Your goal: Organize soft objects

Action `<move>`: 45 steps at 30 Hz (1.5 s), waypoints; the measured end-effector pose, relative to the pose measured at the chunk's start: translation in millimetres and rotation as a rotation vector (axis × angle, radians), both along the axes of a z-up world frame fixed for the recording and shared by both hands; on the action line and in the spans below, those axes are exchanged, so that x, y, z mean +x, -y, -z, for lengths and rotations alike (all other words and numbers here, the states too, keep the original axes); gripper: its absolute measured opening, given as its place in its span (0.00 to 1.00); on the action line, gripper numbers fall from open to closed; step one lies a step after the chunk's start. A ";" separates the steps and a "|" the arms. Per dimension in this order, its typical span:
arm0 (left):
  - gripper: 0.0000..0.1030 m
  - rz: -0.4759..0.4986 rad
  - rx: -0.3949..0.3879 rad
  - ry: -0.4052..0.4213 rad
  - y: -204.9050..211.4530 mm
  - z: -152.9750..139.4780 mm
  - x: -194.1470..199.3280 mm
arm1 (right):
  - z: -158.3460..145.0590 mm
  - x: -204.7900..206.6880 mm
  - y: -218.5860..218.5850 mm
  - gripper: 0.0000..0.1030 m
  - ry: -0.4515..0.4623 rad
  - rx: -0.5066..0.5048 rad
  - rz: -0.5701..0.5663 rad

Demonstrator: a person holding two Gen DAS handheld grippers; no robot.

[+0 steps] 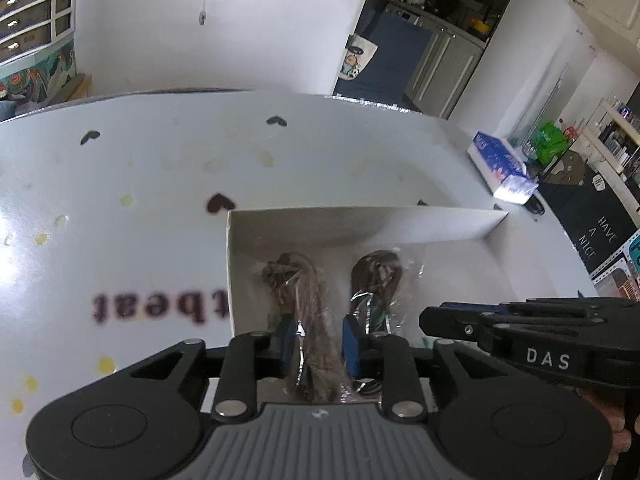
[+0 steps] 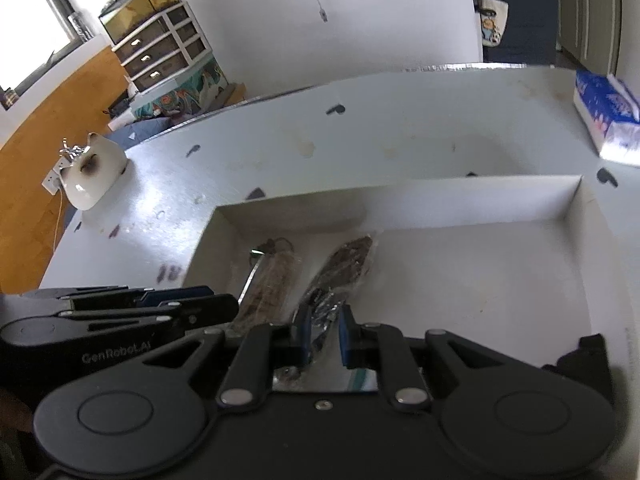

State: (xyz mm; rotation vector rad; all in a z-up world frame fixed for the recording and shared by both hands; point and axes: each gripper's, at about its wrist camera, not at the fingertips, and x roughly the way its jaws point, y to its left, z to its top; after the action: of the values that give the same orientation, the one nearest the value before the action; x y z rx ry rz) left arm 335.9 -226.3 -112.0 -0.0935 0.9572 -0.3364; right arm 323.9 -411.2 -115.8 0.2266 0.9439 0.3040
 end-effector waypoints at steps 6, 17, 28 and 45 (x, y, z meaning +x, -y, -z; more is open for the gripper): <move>0.46 -0.038 -0.008 0.029 -2.0 -20.1 -16.4 | -24.7 -17.7 6.5 0.25 0.070 -0.005 0.004; 0.73 -0.122 -0.005 0.113 2.4 -51.6 -61.3 | -50.8 -55.0 26.1 0.42 0.165 -0.037 -0.001; 0.94 -0.180 0.001 0.182 -8.8 -71.5 -104.4 | -71.3 -100.9 30.2 0.55 0.248 -0.067 0.019; 1.00 -0.167 -0.024 0.251 -49.4 -89.4 -183.1 | -88.3 -189.6 6.2 0.80 0.304 -0.142 0.139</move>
State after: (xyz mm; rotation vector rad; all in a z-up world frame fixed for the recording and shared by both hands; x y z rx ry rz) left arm 152.8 -177.0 -22.6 -0.1485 0.6913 -0.1994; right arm 134.2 -417.3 -27.4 0.1101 0.6428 0.1372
